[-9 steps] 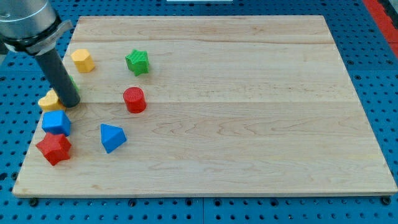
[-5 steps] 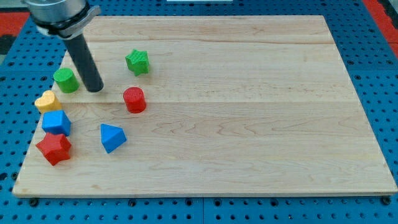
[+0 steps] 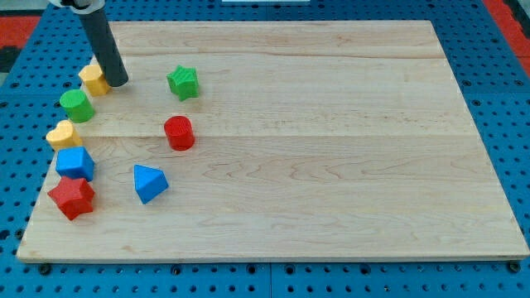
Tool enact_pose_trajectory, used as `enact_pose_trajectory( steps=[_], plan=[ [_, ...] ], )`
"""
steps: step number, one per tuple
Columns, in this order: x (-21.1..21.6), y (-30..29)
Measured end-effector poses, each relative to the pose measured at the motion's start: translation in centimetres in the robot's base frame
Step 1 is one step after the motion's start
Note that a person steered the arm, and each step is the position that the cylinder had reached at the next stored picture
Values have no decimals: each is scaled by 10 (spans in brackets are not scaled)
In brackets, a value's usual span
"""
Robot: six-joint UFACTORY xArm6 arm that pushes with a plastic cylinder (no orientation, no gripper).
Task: Arrange the blocks in a vertical line
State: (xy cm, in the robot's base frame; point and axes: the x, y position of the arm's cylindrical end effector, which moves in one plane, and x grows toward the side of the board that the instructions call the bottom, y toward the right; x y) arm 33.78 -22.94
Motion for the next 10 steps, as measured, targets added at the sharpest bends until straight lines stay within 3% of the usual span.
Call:
enact_pose_trajectory(
  steps=[1,2,4,6,7,9,10],
  plan=[
    [15,10],
    [58,55],
    [137,43],
    [171,0],
    [164,-5],
    [171,72],
    [203,47]
  ],
)
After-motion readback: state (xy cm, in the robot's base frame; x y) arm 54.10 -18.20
